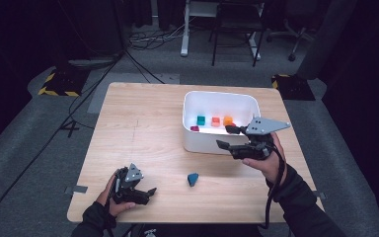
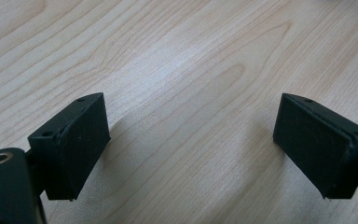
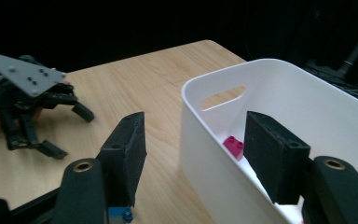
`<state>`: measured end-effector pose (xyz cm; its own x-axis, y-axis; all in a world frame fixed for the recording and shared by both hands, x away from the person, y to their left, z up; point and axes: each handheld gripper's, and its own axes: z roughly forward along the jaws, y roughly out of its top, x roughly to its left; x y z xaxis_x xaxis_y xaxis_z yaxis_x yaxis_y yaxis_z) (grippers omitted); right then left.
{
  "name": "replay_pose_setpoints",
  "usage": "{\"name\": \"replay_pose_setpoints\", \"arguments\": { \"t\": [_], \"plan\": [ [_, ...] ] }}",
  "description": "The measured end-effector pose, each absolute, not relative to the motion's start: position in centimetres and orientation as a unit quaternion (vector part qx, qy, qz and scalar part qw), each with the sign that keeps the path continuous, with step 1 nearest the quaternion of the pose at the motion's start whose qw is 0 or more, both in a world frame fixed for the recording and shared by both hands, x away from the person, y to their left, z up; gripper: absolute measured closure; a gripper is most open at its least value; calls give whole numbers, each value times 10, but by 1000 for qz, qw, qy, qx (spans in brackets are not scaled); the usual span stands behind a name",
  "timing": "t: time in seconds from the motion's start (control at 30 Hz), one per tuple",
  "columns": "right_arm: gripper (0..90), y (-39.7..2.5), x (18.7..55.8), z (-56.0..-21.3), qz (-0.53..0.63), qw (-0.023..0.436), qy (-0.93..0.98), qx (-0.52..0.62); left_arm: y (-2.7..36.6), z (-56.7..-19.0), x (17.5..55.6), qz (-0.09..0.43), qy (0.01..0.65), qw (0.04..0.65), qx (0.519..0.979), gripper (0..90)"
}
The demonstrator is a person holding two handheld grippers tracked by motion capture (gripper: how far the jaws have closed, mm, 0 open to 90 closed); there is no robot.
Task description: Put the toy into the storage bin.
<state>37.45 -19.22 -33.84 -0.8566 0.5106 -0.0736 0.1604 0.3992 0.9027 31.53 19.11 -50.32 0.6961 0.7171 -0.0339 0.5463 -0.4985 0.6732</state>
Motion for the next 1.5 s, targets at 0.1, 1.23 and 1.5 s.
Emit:
{"name": "replay_pose_setpoints", "arguments": {
  "t": [0.1,1.23,1.5],
  "plan": [
    [377,-191,367,-343,511,173,821,186,191,-503,315,127,368,339,856,108],
    [293,-128,346,-477,441,83,877,171,191,-503,315,126,369,338,857,108],
    [292,-121,354,-495,436,73,875,195,191,-503,315,126,369,338,857,108]
  ]
}}
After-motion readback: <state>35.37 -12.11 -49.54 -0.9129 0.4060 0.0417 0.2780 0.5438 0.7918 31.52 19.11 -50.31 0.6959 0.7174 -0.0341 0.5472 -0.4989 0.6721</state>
